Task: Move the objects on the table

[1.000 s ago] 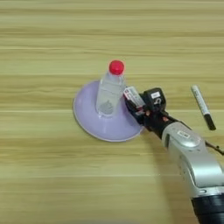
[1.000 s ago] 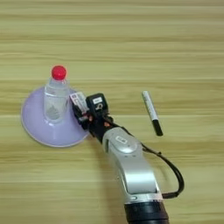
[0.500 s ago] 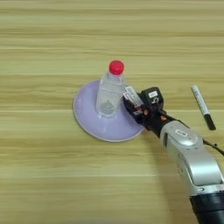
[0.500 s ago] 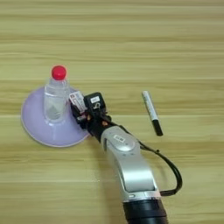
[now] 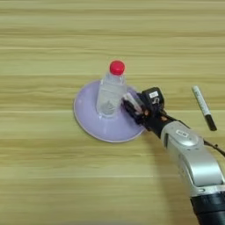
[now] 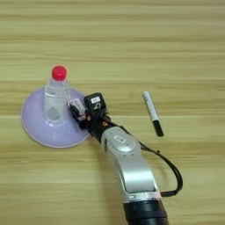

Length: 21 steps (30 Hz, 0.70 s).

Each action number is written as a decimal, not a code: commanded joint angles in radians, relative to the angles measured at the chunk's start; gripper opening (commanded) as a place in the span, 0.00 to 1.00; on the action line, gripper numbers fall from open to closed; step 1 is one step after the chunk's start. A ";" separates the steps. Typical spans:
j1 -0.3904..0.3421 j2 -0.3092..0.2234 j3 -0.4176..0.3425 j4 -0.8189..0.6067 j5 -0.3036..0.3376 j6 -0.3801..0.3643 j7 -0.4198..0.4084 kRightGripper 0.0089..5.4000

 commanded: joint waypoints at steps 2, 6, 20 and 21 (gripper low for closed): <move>-0.060 -0.011 -0.018 -0.028 0.000 -0.028 -0.006 0.60; -0.058 -0.014 -0.021 -0.034 0.001 -0.027 -0.007 0.71; 0.017 -0.025 -0.045 -0.129 0.003 -0.010 -0.009 1.00; 0.026 -0.025 -0.044 -0.142 0.003 -0.008 -0.009 1.00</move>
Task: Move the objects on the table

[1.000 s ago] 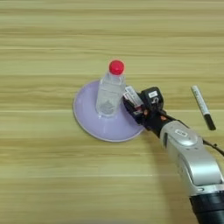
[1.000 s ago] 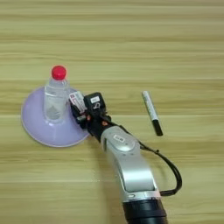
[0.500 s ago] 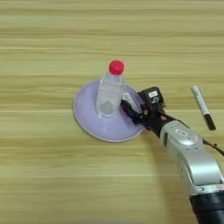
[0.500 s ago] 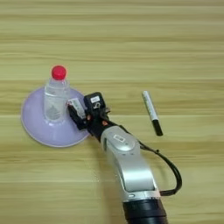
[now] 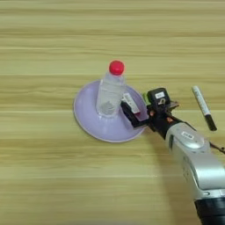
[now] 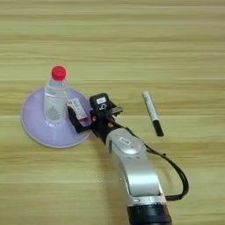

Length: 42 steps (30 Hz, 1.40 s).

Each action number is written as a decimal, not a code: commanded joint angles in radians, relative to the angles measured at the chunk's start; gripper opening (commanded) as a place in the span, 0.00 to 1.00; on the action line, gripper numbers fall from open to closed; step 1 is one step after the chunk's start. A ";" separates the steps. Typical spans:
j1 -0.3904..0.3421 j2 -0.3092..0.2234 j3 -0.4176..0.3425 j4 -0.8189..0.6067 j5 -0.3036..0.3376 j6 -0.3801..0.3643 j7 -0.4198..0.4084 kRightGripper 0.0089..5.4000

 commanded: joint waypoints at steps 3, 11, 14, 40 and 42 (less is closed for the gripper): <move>0.030 -0.018 -0.001 -0.135 -0.001 -0.001 -0.002 1.00; 0.091 -0.015 0.012 -0.215 0.017 0.034 0.022 1.00; 0.112 -0.016 0.022 -0.244 0.020 0.045 0.033 1.00; -0.032 0.022 0.109 -0.162 -0.002 0.011 0.056 1.00; -0.041 0.024 0.108 -0.151 0.000 0.006 0.055 1.00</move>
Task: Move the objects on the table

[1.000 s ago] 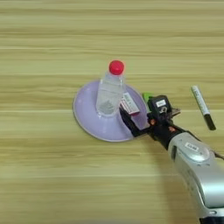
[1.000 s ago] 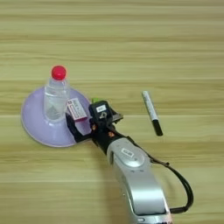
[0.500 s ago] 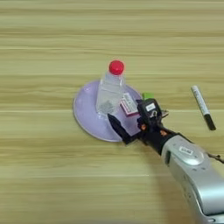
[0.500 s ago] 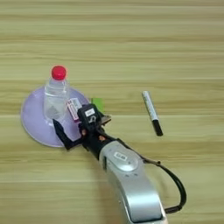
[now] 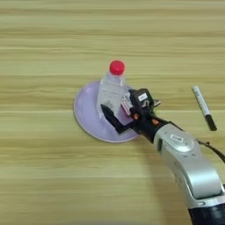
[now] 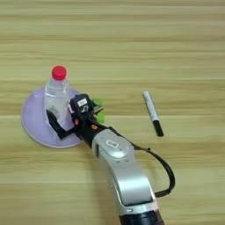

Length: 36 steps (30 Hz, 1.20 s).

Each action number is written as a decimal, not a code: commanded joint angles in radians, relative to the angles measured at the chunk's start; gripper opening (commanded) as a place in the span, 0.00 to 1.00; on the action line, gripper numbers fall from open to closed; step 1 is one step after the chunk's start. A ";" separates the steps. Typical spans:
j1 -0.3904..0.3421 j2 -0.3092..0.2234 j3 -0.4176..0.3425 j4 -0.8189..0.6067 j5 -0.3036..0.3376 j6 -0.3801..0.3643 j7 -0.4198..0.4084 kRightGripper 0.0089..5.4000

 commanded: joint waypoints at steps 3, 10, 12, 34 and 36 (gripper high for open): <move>-0.085 0.007 -0.004 0.000 0.000 -0.055 -0.010 1.00; -0.139 0.025 -0.002 0.055 0.000 -0.075 -0.011 1.00; -0.153 0.029 -0.007 0.070 0.002 -0.080 -0.013 1.00; -0.250 0.102 -0.047 0.252 0.019 -0.184 -0.033 0.81; -0.256 0.110 -0.051 0.273 0.021 -0.207 -0.035 0.77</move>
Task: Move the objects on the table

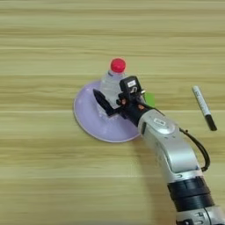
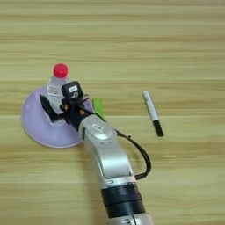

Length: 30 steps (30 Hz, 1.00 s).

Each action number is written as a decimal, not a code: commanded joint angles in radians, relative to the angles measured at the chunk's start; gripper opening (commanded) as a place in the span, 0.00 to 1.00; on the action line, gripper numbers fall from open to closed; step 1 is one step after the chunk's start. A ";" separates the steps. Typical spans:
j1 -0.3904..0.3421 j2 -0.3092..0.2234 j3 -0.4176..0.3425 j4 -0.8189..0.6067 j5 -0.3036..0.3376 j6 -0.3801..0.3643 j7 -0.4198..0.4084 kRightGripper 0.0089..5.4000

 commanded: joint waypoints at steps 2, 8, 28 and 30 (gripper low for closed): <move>-0.084 0.012 -0.024 0.019 0.009 -0.092 -0.021 0.73; -0.088 0.025 -0.014 0.083 -0.001 -0.162 -0.025 0.61; -0.106 0.020 -0.047 0.073 -0.018 -0.255 -0.064 0.60; -0.107 0.019 -0.055 0.064 -0.015 -0.263 -0.069 0.60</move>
